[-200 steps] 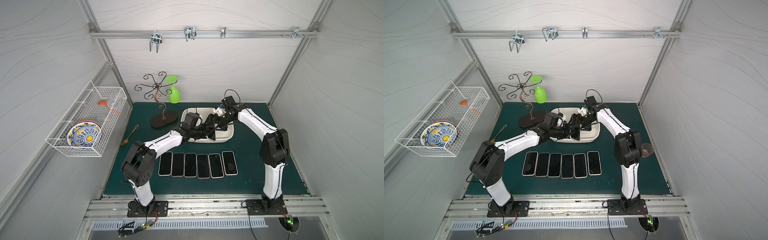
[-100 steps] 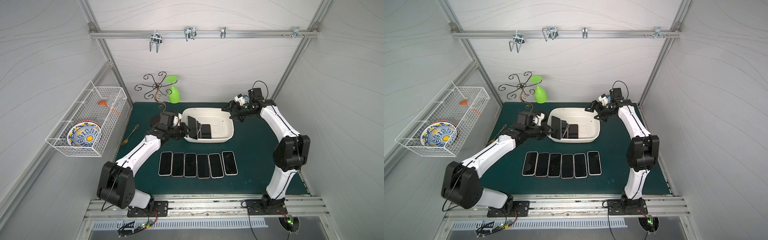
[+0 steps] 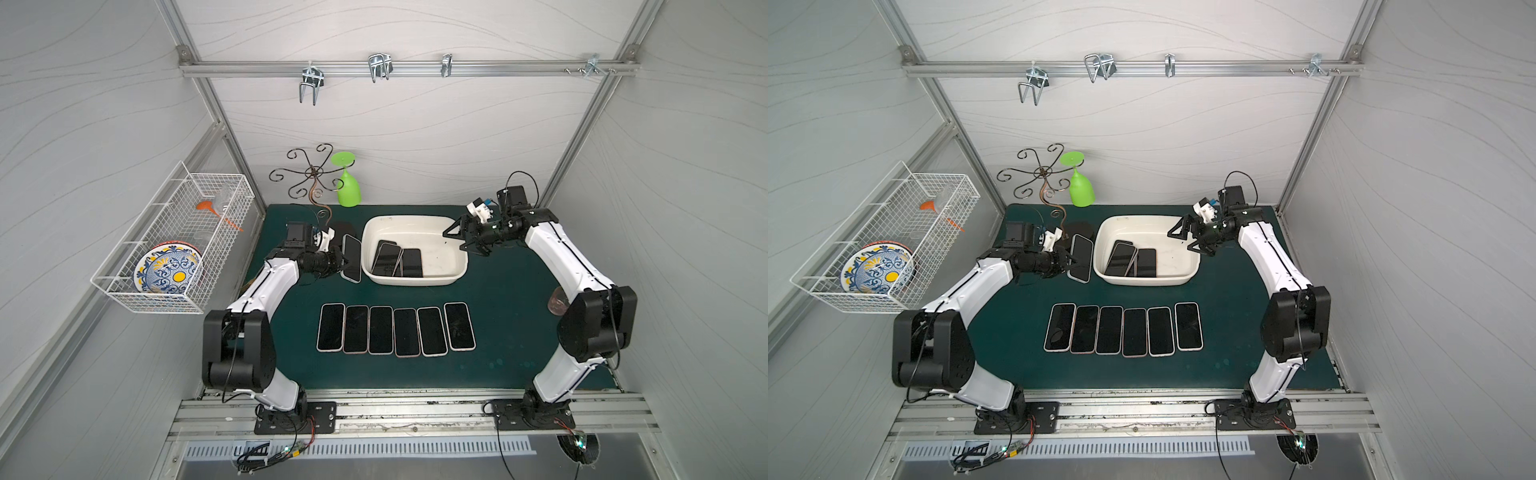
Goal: Take the phone out of the storage box
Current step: Place the phone at the center of the board.
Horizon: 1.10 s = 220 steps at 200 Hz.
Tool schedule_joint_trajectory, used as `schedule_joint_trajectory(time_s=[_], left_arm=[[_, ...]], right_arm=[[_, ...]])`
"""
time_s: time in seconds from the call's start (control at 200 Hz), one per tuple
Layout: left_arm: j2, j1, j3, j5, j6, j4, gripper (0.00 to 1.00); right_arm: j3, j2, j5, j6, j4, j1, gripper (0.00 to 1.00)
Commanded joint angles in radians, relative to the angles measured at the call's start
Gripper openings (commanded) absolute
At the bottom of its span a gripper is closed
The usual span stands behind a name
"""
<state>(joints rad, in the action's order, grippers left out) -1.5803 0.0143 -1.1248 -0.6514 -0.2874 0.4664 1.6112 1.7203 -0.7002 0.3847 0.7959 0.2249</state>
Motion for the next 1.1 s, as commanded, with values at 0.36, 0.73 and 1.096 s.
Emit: schedule_joint_trajectory(time_s=[0.36, 0.73, 1.096], left_arm=[[-0.123, -0.041, -0.047, 0.019, 0.099, -0.014, 0.00], [-0.213, -0.033, 0.003, -0.111, 0.015, -0.141, 0.00], [-0.285, -0.010, 0.037, -0.130, -0.006, -0.159, 0.01]], right_arm=[[-0.052, -0.061, 0.004, -0.052, -0.013, 0.000, 0.99], [-0.079, -0.031, 0.010, -0.045, -0.052, 0.023, 0.99], [-0.090, -0.032, 0.013, -0.050, -0.061, 0.026, 0.99]])
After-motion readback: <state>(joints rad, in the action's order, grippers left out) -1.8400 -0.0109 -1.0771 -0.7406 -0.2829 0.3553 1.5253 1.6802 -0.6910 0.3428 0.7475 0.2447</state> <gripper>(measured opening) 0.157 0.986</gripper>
